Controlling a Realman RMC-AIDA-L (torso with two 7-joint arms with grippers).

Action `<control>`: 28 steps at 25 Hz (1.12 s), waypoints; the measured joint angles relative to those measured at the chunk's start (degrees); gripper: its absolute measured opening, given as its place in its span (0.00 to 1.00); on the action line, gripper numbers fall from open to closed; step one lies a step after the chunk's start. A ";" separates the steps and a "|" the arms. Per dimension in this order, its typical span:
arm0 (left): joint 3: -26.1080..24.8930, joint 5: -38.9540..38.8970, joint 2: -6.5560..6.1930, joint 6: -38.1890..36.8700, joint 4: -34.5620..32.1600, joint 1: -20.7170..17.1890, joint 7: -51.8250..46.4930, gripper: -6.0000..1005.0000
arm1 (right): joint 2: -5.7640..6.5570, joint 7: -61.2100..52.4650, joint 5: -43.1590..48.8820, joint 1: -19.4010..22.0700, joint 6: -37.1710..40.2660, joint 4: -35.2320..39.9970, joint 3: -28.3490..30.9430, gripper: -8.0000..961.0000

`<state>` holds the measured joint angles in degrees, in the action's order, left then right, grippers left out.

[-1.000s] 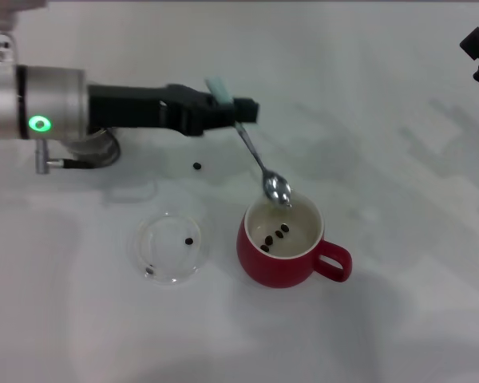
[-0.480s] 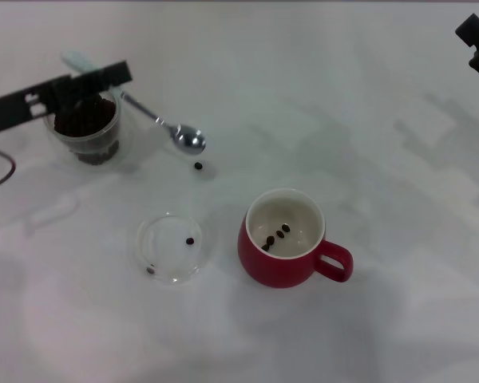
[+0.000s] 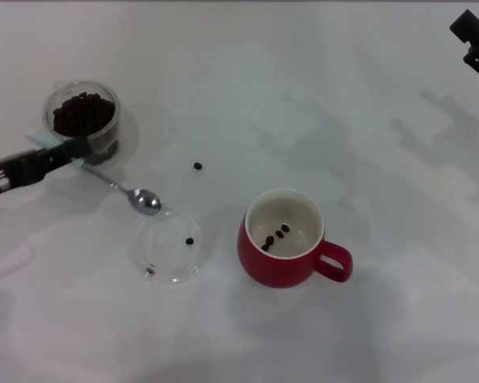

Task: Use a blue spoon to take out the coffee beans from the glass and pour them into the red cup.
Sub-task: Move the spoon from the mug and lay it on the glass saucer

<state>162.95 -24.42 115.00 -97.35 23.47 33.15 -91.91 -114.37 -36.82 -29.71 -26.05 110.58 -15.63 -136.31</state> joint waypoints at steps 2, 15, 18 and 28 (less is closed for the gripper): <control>0.00 0.00 -0.17 0.15 0.00 -1.20 0.15 0.12 | -0.06 -0.04 0.00 -0.04 0.22 0.07 0.00 0.82; 0.01 4.67 0.86 2.87 -0.18 -1.69 0.55 0.12 | -0.32 -0.09 -0.09 2.71 2.53 3.04 -0.01 0.82; 0.01 5.41 1.29 3.86 -0.47 -1.36 0.49 0.13 | -0.35 -0.10 -0.09 3.70 2.82 3.70 -0.11 0.82; 0.00 5.86 3.28 5.13 -1.49 -0.31 0.68 0.14 | -0.41 -0.08 0.02 5.61 3.47 4.58 -0.20 0.82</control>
<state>162.95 -18.56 118.27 -92.22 21.98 32.84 -91.23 -114.78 -36.90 -29.68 -20.44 114.05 -11.05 -136.51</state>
